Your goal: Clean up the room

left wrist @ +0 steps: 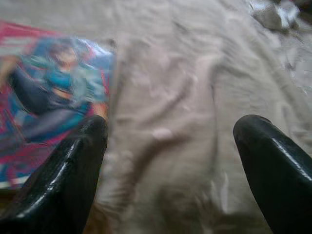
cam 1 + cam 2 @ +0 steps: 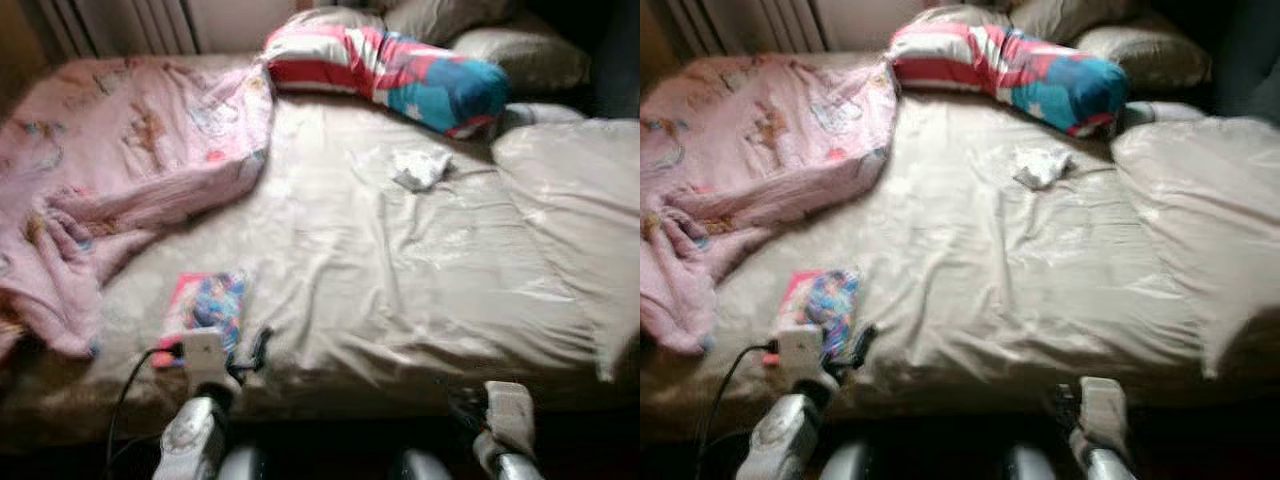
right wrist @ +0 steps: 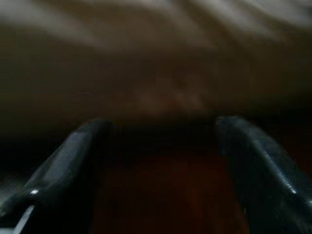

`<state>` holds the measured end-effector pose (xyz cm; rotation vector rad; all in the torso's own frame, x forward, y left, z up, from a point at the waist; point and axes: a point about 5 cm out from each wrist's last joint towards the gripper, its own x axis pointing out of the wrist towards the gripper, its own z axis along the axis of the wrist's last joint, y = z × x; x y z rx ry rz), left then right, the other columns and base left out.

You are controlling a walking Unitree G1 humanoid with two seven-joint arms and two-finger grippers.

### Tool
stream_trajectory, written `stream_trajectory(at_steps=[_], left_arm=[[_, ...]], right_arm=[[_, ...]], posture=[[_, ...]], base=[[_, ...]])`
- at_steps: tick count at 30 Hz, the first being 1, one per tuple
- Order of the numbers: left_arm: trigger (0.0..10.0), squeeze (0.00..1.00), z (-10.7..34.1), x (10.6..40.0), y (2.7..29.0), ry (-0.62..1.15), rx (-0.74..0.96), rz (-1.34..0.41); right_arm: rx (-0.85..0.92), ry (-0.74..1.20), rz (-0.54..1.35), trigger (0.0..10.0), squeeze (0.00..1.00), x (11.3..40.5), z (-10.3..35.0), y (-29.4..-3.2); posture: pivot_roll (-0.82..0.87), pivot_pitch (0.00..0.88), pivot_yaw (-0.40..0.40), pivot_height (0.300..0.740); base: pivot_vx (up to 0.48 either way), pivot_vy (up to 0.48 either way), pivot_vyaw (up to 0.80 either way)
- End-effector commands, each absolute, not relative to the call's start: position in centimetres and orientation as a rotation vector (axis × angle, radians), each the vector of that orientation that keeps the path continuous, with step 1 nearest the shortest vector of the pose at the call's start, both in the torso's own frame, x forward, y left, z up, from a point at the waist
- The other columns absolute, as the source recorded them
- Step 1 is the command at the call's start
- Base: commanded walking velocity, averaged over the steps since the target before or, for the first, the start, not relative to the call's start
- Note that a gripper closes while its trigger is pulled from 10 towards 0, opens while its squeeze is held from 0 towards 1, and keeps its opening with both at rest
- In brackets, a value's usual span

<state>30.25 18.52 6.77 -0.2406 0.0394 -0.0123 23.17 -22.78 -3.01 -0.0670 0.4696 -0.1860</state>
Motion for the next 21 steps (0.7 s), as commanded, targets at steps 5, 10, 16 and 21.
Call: stream_trajectory(at_steps=[5,10,16,21], left_arm=[[10.0,0.0,5.6,29.5,18.5,0.085,-0.243,-0.01],[10.0,0.0,5.6,29.6,18.6,0.086,-0.255,-0.012],[10.0,0.0,5.6,29.6,18.6,0.086,-0.256,-0.015],[10.0,0.0,5.7,29.7,18.6,0.082,-0.254,-0.014]], right_arm=[[-0.094,0.497,-0.083,10.0,0.0,24.4,-3.1,-20.3],[-0.244,0.647,-0.024,10.0,0.0,22.5,-5.0,-20.1],[-0.25,0.72,-0.015,10.0,0.0,21.0,-6.2,-20.1],[-0.16,0.723,-0.042,10.0,0.0,20.8,-6.3,-19.8]], posture=[[0.02,0.207,-0.013,0.587],[0.01,0.203,-0.013,0.587],[0.02,0.207,-0.011,0.587],[0.03,0.21,-0.008,0.587]], base=[[0.0,0.0,0.0],[0.0,0.048,0.0],[0.0,0.243,0.0],[0.0,0.244,0.0]])
